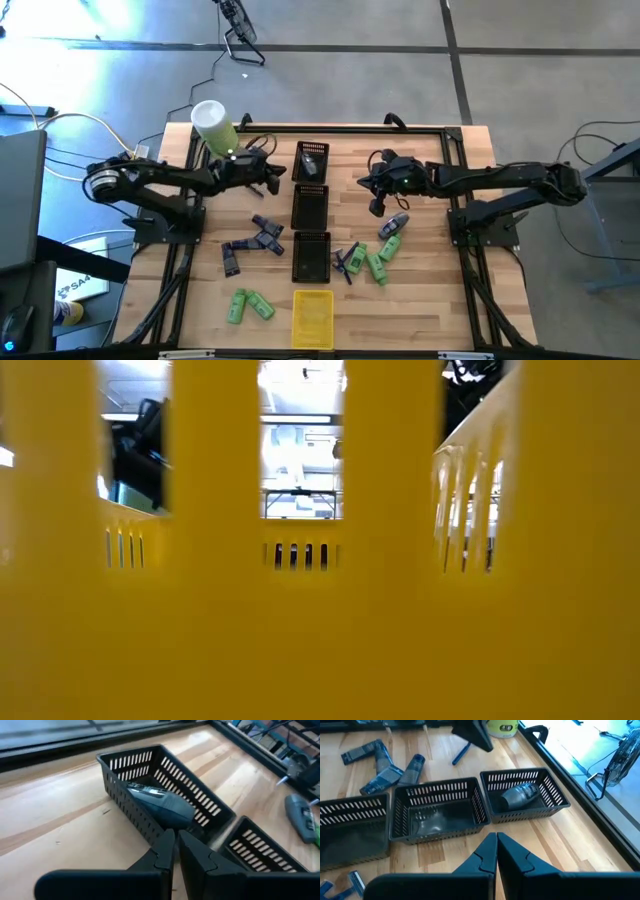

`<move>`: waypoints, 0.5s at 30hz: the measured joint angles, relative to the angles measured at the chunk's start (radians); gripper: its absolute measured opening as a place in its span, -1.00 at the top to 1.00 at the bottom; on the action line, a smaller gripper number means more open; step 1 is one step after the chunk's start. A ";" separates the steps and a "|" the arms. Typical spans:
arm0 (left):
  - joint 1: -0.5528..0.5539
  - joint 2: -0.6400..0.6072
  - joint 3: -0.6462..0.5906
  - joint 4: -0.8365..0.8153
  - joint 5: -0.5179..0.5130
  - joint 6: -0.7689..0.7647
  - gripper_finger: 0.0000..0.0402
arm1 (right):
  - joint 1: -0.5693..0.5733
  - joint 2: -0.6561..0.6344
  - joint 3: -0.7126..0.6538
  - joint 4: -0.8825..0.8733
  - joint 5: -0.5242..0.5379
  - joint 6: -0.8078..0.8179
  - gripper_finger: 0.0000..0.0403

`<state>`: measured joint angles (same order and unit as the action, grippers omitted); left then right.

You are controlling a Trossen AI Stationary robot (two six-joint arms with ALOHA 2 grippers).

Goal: Pick & Place Travel size toiletries
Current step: Adjust the top black bin

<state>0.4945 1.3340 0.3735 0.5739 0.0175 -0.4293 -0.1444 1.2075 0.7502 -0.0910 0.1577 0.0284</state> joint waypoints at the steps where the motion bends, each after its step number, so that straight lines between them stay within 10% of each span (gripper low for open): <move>1: 0.011 0.021 0.018 -0.012 0.008 0.000 0.88 | 0.000 0.009 0.000 0.000 0.000 0.000 0.98; 15: 0.100 0.268 0.221 -0.114 0.014 0.028 0.88 | 0.000 0.044 0.000 0.043 0.000 -0.057 0.98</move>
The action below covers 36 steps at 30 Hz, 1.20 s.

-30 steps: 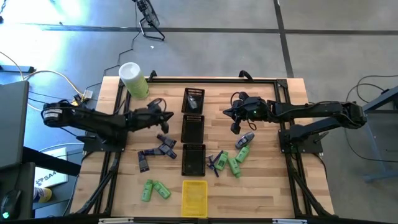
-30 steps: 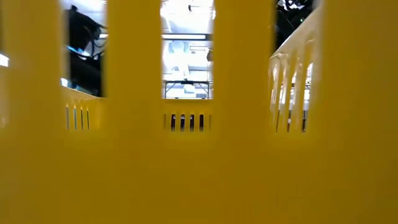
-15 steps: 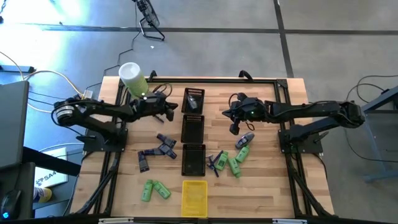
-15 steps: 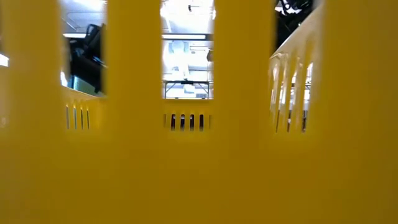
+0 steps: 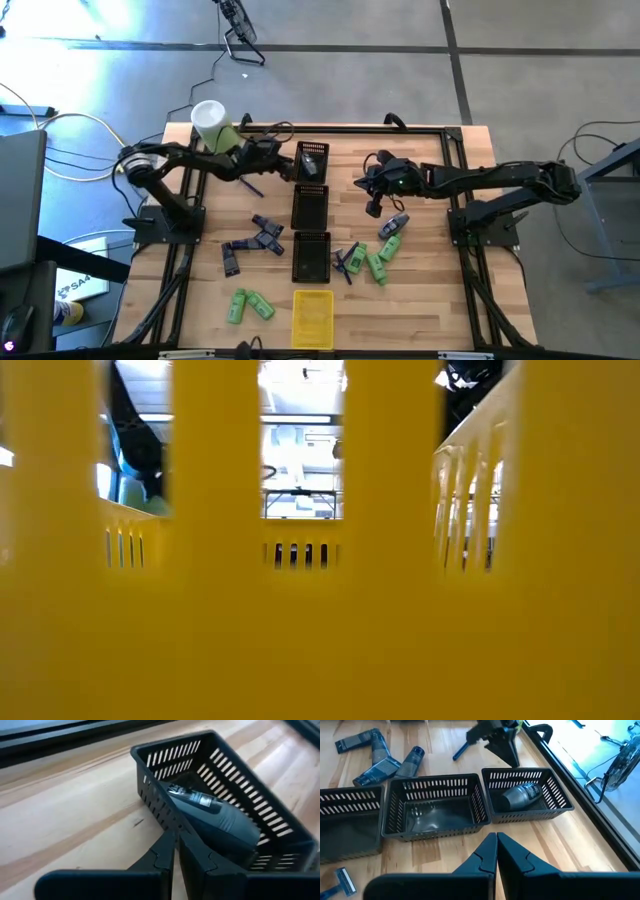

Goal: Pick & Place Travel size toiletries
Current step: Adjust the top black bin

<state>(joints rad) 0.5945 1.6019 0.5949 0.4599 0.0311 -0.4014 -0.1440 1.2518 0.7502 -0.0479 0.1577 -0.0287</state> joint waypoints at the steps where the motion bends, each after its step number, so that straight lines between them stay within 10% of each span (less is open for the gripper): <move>1: 0.002 0.008 0.007 -0.002 -0.003 0.004 0.88 | 0.000 0.000 0.000 0.000 0.000 -0.002 0.98; 36: -0.048 0.041 0.033 -0.067 0.120 -0.023 0.88 | 0.000 0.000 0.000 0.000 0.000 -0.007 0.98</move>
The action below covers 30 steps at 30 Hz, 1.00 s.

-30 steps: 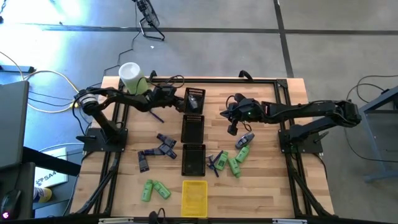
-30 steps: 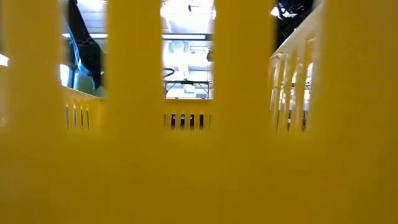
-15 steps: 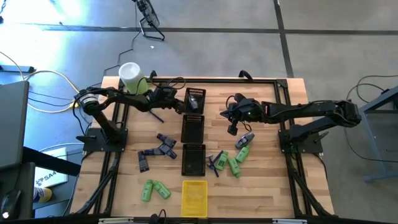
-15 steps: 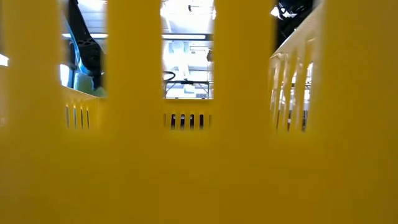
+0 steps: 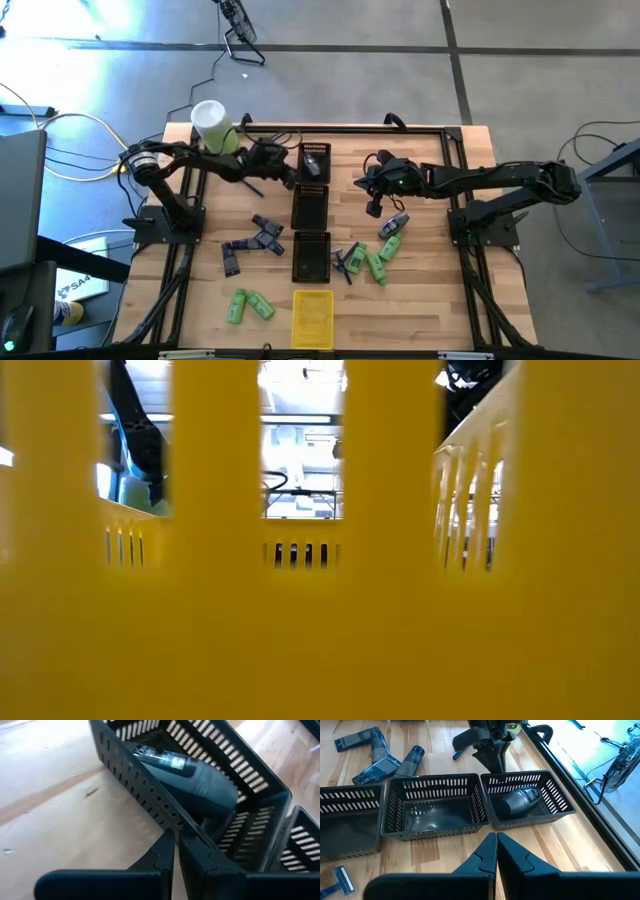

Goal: Pick & Place Travel size toiletries
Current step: Adjust the top black bin, then put the blue razor into the yellow bin

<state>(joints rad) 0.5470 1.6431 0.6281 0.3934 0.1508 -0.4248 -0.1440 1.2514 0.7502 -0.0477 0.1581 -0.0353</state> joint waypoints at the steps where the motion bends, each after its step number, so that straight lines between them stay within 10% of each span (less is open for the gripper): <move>1: -0.005 0.000 0.000 0.000 -0.004 0.000 0.88 | 0.000 0.000 0.000 0.000 0.000 0.000 0.98; 30: 0.023 -0.006 -0.001 0.071 -0.090 0.136 0.88 | 0.000 0.000 0.000 0.000 0.000 0.012 0.98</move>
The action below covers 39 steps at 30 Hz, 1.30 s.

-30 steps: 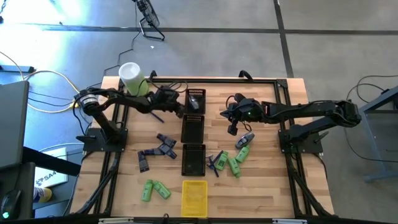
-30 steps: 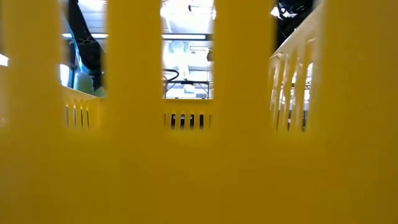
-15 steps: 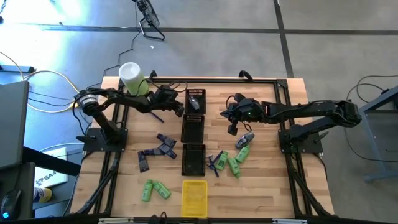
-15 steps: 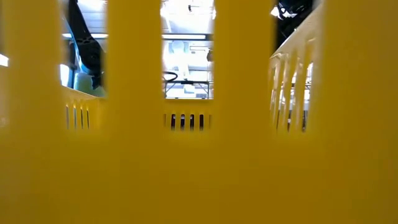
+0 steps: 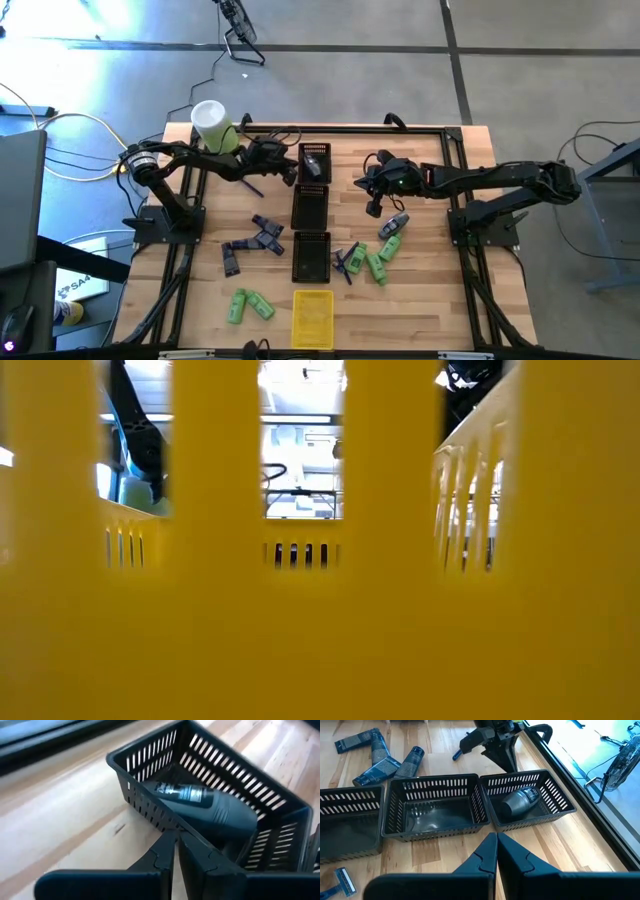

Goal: Pick & Place Travel size toiletries
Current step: Put the blue razor into the yellow bin

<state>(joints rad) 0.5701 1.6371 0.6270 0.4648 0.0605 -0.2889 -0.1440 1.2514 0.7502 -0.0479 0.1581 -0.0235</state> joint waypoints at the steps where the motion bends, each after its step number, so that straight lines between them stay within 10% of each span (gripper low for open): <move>1: 0.000 0.000 0.000 0.007 0.000 0.000 0.88 | 0.000 0.000 0.000 0.000 0.000 0.000 0.98; 14: 0.000 -0.014 0.000 -0.006 -0.093 0.023 0.88 | 0.000 0.000 0.000 0.000 0.000 0.001 0.98; 26: -0.007 -0.316 0.001 -0.225 0.078 0.103 0.88 | 0.000 0.000 0.000 -0.001 0.000 0.005 0.98; 39: -0.265 -0.349 0.001 -0.222 0.076 0.123 0.88 | 0.000 0.000 0.000 0.000 -0.007 0.053 0.98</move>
<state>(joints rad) 0.3049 1.2881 0.6277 0.2432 0.1369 -0.1656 -0.1440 1.2514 0.7502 -0.0483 0.1509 0.0296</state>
